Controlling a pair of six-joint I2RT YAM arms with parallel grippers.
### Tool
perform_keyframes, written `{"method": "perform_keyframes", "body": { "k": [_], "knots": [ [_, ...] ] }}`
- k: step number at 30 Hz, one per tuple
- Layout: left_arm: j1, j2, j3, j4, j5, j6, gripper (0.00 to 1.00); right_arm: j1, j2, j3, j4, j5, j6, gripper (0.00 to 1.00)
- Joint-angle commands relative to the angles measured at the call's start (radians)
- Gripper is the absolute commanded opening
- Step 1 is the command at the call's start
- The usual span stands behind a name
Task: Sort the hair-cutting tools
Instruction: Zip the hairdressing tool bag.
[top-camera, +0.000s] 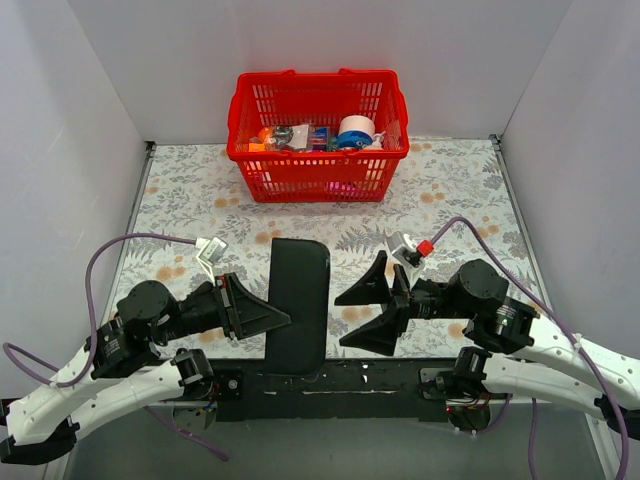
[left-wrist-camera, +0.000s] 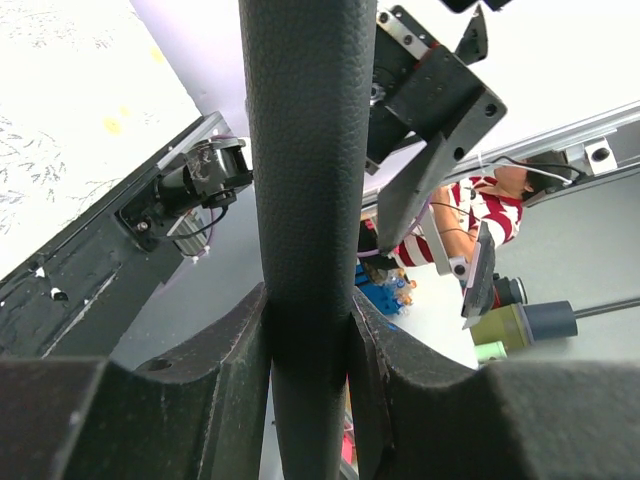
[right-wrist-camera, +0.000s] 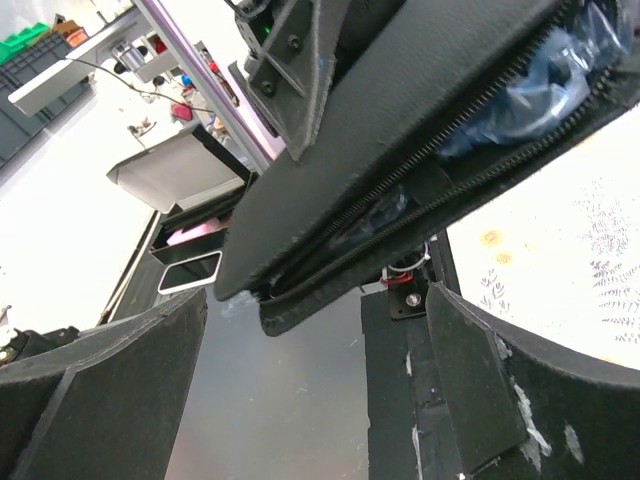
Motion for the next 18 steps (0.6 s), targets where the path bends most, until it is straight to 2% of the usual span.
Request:
{"method": "perform_keyframes", "body": {
  "k": [1, 16, 18],
  "knots": [
    [0.003, -0.005, -0.005, 0.083, 0.049, -0.002, 0.0, 0.004, 0.01, -0.026, 0.128, 0.005, 0.024, 0.98],
    [0.003, 0.043, -0.028, 0.138, 0.051, 0.021, 0.0, 0.004, 0.142, 0.015, 0.266, -0.065, 0.065, 0.98],
    [0.003, 0.054, -0.023, 0.143, 0.054, 0.026, 0.0, 0.004, 0.141, 0.004, 0.273, -0.061, 0.067, 0.96]
  ]
}}
